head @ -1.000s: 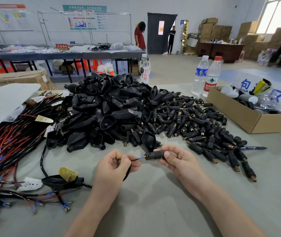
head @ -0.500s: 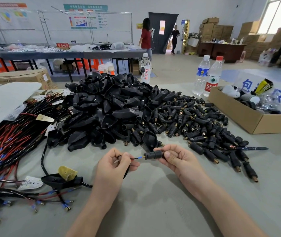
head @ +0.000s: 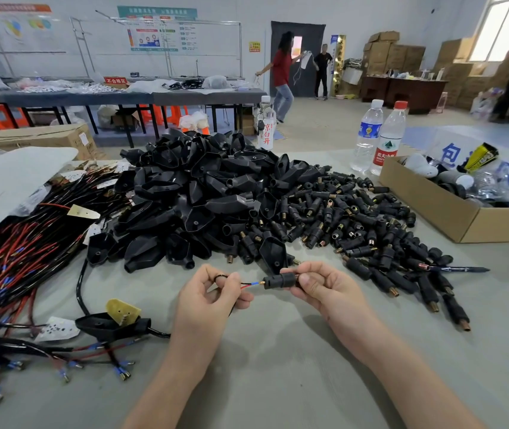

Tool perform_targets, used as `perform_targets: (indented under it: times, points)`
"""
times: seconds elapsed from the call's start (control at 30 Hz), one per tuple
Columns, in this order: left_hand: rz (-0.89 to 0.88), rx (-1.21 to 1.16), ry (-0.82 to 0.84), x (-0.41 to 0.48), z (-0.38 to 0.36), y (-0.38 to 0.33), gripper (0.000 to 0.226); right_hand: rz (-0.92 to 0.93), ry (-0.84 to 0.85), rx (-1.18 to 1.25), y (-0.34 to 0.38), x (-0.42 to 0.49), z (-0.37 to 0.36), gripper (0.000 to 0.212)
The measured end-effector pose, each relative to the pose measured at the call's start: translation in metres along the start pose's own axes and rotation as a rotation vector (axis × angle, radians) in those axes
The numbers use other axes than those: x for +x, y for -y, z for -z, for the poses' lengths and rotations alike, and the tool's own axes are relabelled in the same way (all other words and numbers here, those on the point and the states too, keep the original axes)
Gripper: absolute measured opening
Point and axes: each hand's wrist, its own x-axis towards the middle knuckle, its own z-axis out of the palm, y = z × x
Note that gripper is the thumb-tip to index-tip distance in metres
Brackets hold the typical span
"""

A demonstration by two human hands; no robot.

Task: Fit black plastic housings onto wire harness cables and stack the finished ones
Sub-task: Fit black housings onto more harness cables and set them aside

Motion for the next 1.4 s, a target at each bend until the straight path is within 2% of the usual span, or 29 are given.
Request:
perform_targets:
  times: [0.17, 0.43, 0.5, 0.63, 0.8, 0.93, 1.17, 1.4]
  points:
    - [-0.024, 0.004, -0.012, 0.001, 0.0, 0.0, 0.023, 0.045, -0.035, -0.09, 0.0, -0.001, -0.004, 0.019]
    - [-0.07, -0.013, 0.045, 0.002, -0.001, 0.008, 0.017, -0.054, -0.029, 0.067, -0.002, -0.003, -0.01, 0.013]
    - [-0.083, -0.001, 0.071, 0.003, -0.001, 0.009, 0.023, -0.071, -0.011, 0.094, -0.003, -0.004, -0.011, 0.014]
    - [-0.097, 0.036, 0.088, 0.002, 0.0, 0.009, 0.015, -0.088, 0.019, 0.146, -0.004, -0.005, -0.012, 0.022]
    - [-0.104, 0.057, 0.098, -0.001, 0.001, 0.006, 0.024, -0.086, 0.01, 0.183, -0.002, -0.004, -0.011, 0.035]
    - [-0.104, 0.054, 0.088, -0.001, 0.002, 0.006, 0.016, -0.084, 0.012, 0.194, -0.001, -0.006, -0.012, 0.034]
    - [-0.109, 0.008, 0.064, -0.001, -0.003, 0.006, 0.017, -0.097, 0.016, 0.253, 0.002, -0.009, -0.016, 0.033]
    - [-0.141, 0.081, 0.115, -0.005, -0.003, 0.005, 0.023, -0.098, -0.011, 0.305, 0.001, -0.009, -0.018, 0.031]
